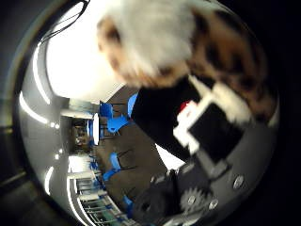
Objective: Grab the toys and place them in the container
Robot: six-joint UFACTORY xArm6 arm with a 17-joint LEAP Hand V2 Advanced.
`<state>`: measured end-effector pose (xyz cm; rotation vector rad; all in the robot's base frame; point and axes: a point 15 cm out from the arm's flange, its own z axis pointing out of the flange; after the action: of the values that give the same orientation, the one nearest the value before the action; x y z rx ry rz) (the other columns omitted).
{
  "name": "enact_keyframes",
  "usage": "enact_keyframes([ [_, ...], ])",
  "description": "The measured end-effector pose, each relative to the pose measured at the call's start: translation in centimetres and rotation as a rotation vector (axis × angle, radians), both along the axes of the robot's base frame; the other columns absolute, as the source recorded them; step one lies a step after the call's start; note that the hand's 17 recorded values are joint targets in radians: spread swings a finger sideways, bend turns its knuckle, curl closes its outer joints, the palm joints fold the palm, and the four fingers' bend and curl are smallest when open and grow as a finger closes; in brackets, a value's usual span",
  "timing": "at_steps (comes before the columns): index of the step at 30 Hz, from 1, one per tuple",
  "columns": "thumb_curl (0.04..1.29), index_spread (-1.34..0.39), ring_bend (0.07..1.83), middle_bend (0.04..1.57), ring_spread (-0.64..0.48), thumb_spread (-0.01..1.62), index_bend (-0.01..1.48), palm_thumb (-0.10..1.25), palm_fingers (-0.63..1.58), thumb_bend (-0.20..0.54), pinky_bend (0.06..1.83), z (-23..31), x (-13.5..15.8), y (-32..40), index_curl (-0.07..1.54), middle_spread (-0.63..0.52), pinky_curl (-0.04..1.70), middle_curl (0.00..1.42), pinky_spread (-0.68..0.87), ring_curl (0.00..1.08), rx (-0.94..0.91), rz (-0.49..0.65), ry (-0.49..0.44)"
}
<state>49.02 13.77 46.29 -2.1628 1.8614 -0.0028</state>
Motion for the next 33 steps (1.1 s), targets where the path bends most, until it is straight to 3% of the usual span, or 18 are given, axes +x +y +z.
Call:
enact_keyframes([
  [4, 0.50, -0.52, 0.60, 0.26, 0.12, 1.15, 0.16, 0.86, 0.07, -0.018, 0.90, 0.0, 0.1, -0.3, 0.50, 0.00, 0.29, 0.53, 0.27, 0.34, -0.003, 0.034, -0.008],
  [10, 0.48, -0.51, 0.49, 0.23, 0.22, 1.12, 0.16, 0.85, 0.07, -0.018, 0.83, 0.7, -0.7, -0.7, 0.37, 0.10, 0.24, 0.43, 0.43, 0.28, -0.011, 0.053, -0.014],
  [14, 0.47, -0.50, 0.46, 0.22, 0.23, 1.11, 0.16, 0.83, 0.08, -0.021, 0.79, 2.3, -2.0, -1.4, 0.32, 0.11, 0.22, 0.39, 0.45, 0.27, -0.018, 0.061, -0.029],
  [22, 0.45, -0.49, 0.43, 0.22, 0.22, 1.10, 0.16, 0.83, 0.14, -0.018, 0.72, 8.3, -5.2, -5.0, 0.29, 0.12, 0.19, 0.36, 0.45, 0.26, -0.010, 0.032, -0.147],
  [33, 0.41, -0.47, 0.42, 0.21, 0.22, 1.14, 0.16, 0.80, 0.20, -0.019, 0.62, 9.6, -11.2, -14.9, 0.28, 0.12, 0.18, 0.34, 0.43, 0.24, -0.071, -0.046, -0.095],
])
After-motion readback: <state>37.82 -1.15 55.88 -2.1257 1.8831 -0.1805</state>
